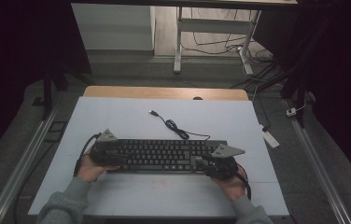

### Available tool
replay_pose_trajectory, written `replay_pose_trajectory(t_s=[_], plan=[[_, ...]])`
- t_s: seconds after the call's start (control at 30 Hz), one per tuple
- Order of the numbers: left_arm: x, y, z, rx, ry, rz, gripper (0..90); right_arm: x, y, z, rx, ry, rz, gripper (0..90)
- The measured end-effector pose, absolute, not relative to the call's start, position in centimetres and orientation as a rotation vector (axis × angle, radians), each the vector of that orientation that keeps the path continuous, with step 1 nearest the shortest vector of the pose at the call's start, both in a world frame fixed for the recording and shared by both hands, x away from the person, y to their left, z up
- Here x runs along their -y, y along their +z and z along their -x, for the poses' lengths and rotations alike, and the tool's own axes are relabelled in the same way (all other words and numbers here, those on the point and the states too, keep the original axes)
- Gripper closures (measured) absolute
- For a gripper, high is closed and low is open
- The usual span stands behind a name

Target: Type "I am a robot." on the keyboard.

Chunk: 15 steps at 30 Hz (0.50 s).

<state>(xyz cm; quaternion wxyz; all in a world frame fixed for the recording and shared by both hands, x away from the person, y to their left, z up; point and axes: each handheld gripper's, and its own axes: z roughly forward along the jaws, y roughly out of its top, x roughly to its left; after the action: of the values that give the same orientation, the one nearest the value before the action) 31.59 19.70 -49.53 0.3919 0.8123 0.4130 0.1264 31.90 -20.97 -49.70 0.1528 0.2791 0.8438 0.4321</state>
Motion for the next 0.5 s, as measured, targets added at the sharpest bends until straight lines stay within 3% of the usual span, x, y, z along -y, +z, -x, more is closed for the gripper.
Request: replay_pose_trajectory(t_s=[0.5], plan=[[-19.49, -49.51, -31.62, -1.027, 0.325, -2.065, 31.4, 20.97, -49.58, -31.90, -2.412, 1.247, -0.804, 59.8]])
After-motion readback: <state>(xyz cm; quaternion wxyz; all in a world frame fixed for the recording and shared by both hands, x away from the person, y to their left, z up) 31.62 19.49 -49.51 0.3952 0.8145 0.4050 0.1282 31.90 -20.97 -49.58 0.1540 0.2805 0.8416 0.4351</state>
